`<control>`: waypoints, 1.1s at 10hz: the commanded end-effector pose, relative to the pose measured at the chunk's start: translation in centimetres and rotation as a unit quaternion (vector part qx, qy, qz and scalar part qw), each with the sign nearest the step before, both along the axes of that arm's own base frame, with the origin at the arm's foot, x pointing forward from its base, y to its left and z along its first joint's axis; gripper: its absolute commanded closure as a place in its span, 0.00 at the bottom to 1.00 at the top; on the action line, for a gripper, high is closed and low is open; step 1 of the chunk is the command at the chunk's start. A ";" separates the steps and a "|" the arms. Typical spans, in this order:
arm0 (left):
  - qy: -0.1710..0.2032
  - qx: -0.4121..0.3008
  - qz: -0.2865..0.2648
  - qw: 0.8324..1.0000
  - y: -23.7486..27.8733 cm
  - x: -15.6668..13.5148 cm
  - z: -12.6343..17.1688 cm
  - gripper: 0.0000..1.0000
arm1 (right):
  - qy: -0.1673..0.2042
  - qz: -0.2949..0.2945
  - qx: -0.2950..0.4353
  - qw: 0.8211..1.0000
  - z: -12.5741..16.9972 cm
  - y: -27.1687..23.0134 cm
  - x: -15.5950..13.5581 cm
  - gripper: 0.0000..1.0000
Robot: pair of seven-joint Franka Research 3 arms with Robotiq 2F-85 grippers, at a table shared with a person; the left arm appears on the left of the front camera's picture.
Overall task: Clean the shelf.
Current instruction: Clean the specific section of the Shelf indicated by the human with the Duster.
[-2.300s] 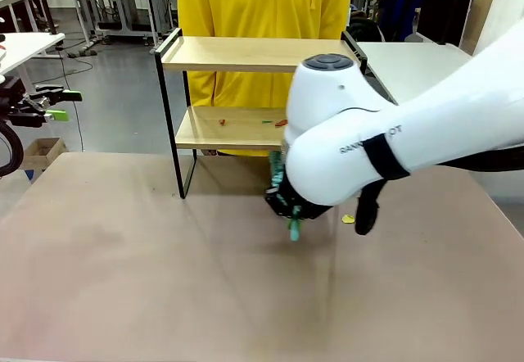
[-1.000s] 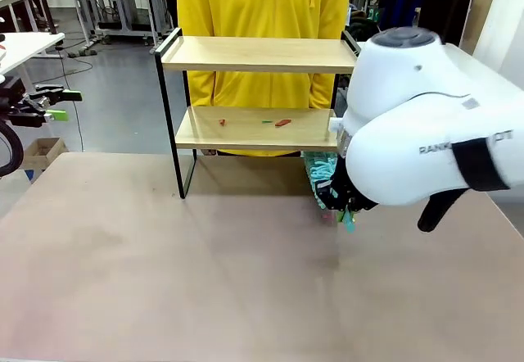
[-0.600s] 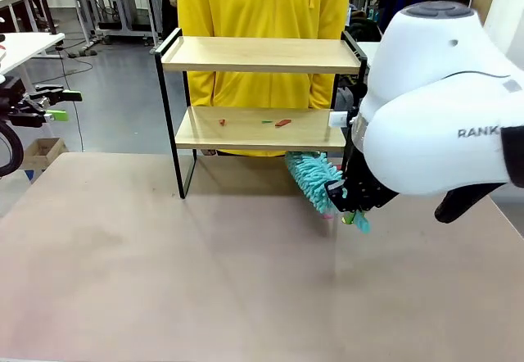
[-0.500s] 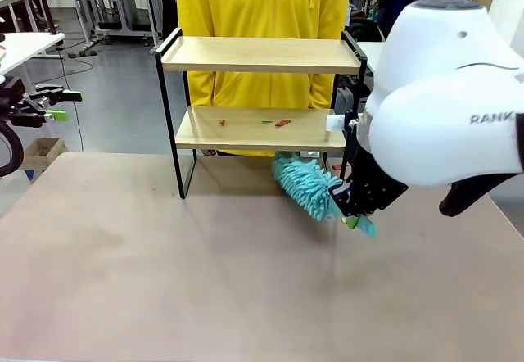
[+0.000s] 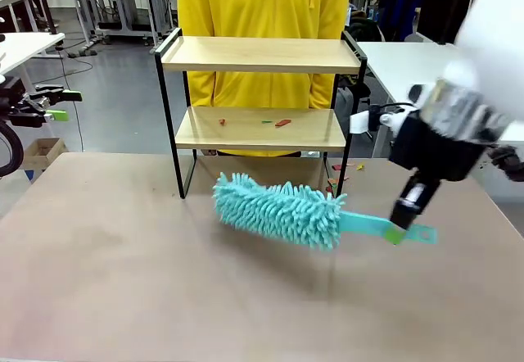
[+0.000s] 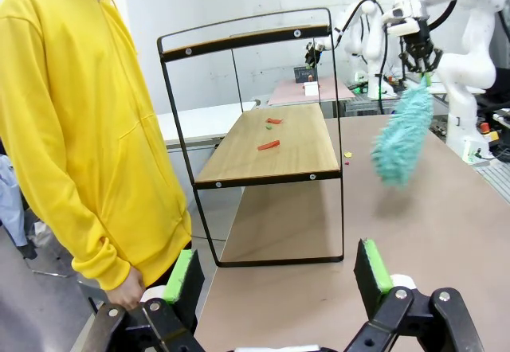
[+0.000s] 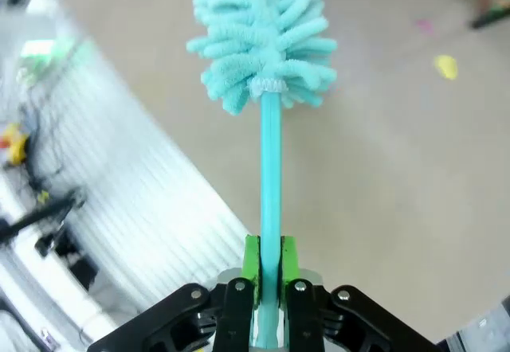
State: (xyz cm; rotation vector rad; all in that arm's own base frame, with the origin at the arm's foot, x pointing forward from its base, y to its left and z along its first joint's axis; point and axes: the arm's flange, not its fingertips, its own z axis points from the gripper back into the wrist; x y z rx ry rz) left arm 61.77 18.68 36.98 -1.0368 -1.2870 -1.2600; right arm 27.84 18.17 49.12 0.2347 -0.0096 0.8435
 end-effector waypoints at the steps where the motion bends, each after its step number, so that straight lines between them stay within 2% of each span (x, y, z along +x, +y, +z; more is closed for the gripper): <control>1: -0.001 0.000 -0.001 1.000 -0.1 -0.1 0.2 0.00 | 0.079 0.054 0.008 0.995 2.9 -2.4 -1.2 0.87; 2: -0.001 0.000 -0.001 1.000 -0.1 -0.1 0.2 0.00 | 0.107 0.070 0.004 0.992 5.6 -3.2 -2.6 0.87; 3: -0.001 0.000 -0.001 1.000 -0.1 -0.1 0.2 0.00 | 0.109 0.074 -0.007 0.991 7.7 -3.7 -3.8 0.87; 4: -0.001 0.000 -0.001 1.000 -0.1 -0.1 0.2 0.00 | 0.127 0.066 -0.042 0.989 9.0 -4.3 -4.3 0.87; 6: -0.001 0.000 -0.001 1.000 -0.1 -0.1 0.2 0.00 | 0.179 0.048 -0.075 0.980 9.5 -5.2 -3.4 0.87; 7: -0.001 0.000 -0.001 1.000 -0.1 -0.1 0.2 0.00 | 0.185 0.063 -0.073 0.978 9.5 -5.6 -2.8 0.87; 8: -0.001 0.000 -0.001 1.000 -0.1 -0.1 0.2 0.00 | 0.158 0.061 -0.050 0.984 9.4 -5.3 -5.1 0.87; 11: -0.001 0.000 -0.001 1.000 -0.1 -0.1 0.2 0.00 | 0.158 0.061 -0.050 0.984 9.4 -5.3 -5.1 0.87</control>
